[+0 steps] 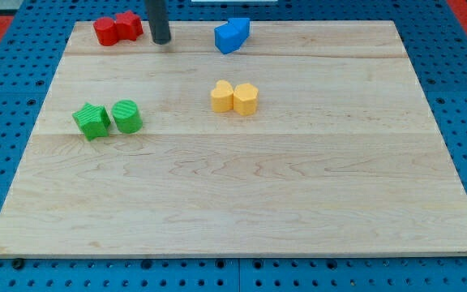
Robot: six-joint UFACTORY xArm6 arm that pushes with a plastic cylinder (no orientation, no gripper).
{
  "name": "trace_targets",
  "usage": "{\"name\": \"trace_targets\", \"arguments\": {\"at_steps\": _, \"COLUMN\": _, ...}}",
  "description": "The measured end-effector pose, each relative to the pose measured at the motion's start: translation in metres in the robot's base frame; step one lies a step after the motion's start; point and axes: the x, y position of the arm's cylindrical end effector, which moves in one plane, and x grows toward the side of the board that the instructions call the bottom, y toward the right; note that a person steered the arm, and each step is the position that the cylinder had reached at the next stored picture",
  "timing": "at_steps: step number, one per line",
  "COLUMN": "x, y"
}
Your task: Push yellow hexagon towards the bottom center
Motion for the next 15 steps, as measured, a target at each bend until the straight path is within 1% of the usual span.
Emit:
{"name": "trace_targets", "arguments": {"at_steps": 1, "x": 0.039, "y": 0.054}}
{"name": "trace_targets", "arguments": {"at_steps": 2, "x": 0.073, "y": 0.094}}
{"name": "trace_targets", "arguments": {"at_steps": 3, "x": 0.087, "y": 0.122}}
{"name": "trace_targets", "arguments": {"at_steps": 4, "x": 0.118, "y": 0.131}}
{"name": "trace_targets", "arguments": {"at_steps": 5, "x": 0.151, "y": 0.160}}
{"name": "trace_targets", "arguments": {"at_steps": 6, "x": 0.159, "y": 0.145}}
{"name": "trace_targets", "arguments": {"at_steps": 8, "x": 0.157, "y": 0.127}}
{"name": "trace_targets", "arguments": {"at_steps": 9, "x": 0.157, "y": 0.099}}
{"name": "trace_targets", "arguments": {"at_steps": 10, "x": 0.166, "y": 0.083}}
{"name": "trace_targets", "arguments": {"at_steps": 12, "x": 0.228, "y": 0.106}}
{"name": "trace_targets", "arguments": {"at_steps": 13, "x": 0.232, "y": 0.129}}
{"name": "trace_targets", "arguments": {"at_steps": 14, "x": 0.194, "y": 0.159}}
{"name": "trace_targets", "arguments": {"at_steps": 15, "x": 0.133, "y": 0.144}}
